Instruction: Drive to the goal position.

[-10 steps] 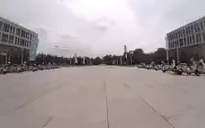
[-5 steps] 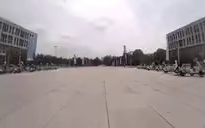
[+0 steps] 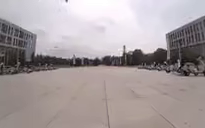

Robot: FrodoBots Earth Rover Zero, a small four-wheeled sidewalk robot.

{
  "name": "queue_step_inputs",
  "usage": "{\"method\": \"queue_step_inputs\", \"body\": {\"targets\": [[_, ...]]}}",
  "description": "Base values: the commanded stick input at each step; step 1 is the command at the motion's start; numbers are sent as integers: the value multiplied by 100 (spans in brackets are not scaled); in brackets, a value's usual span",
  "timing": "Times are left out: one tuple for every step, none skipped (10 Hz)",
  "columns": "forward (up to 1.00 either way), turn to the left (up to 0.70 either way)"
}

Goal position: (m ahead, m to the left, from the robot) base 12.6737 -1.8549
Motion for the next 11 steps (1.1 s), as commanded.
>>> {"method": "queue_step_inputs", "body": {"targets": [[70,1],[70,1],[70,1],[70,1],[70,1],[70,1],[70,1],[70,1],[70,1],[70,1],[70,1]]}}
